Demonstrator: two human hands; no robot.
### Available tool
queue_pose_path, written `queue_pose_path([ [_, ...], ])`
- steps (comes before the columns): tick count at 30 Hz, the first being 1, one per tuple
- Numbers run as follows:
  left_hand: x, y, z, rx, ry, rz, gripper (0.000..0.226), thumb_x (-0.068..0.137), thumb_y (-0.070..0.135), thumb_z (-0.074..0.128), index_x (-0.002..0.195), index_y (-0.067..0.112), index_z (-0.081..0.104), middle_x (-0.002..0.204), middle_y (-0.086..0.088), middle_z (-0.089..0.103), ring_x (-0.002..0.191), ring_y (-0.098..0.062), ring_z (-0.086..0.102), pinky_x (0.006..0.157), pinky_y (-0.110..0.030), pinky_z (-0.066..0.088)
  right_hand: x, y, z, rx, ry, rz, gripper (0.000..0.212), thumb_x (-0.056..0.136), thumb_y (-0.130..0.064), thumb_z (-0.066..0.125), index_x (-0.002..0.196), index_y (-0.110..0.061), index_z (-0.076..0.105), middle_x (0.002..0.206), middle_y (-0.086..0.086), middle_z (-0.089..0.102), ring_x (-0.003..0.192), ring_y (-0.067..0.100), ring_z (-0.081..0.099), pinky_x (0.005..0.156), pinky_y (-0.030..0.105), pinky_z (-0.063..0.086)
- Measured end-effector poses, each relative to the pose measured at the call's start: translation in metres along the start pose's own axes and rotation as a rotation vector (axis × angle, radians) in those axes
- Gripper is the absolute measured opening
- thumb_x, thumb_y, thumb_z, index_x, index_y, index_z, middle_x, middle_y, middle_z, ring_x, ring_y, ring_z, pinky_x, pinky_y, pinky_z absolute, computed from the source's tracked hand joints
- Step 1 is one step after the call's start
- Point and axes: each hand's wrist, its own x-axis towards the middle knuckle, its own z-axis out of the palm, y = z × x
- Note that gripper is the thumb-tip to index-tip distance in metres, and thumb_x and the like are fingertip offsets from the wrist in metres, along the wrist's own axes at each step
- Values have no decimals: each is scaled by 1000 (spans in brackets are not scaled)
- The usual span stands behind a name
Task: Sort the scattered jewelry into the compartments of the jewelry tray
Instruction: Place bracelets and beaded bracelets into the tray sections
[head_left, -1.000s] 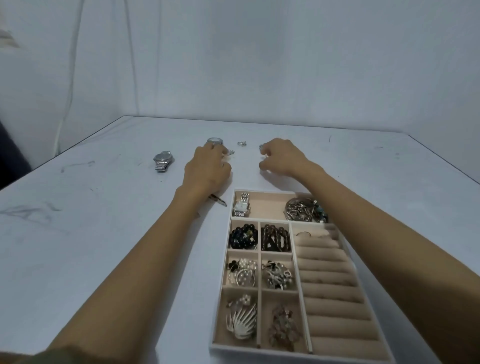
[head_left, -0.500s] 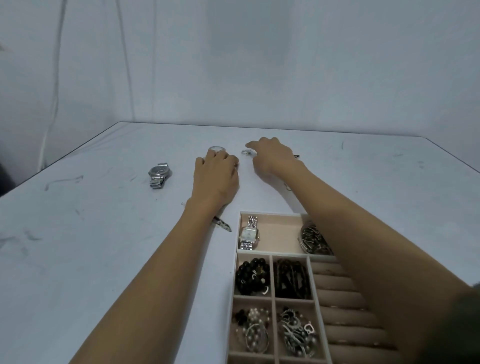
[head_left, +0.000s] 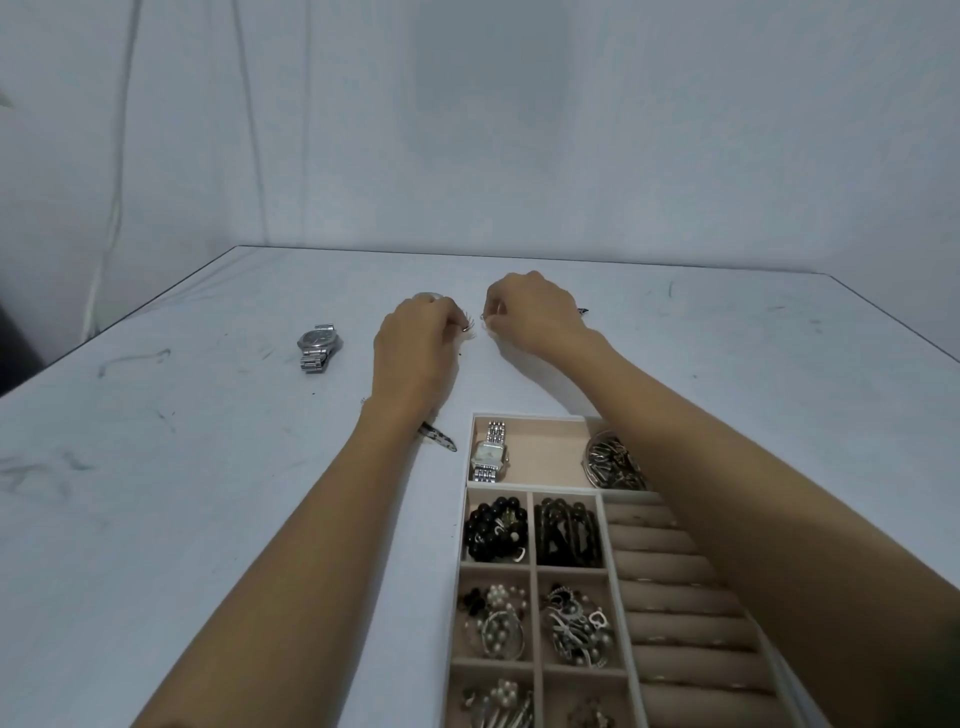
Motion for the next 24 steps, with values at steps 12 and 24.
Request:
queue_pose_path([
  [12,-34,2,-30,-302,35,-109,14,93,16,53,92,28,61,101,15,64,96,-9,60,75,-31,47,-80,0,-40,391,-31,20,9,81,-16,63,76,-21,68,82,-4,68,86,14,62,80,37,53],
  [24,-70,19,-71,-708,-62,-107,15,88,8,63,86,23,67,93,13,70,84,1,63,83,-36,56,-161,-7,-68,651,-43,-89,12,76,-13,76,82,-21,70,73,-19,68,63,8,55,57,16,44],
])
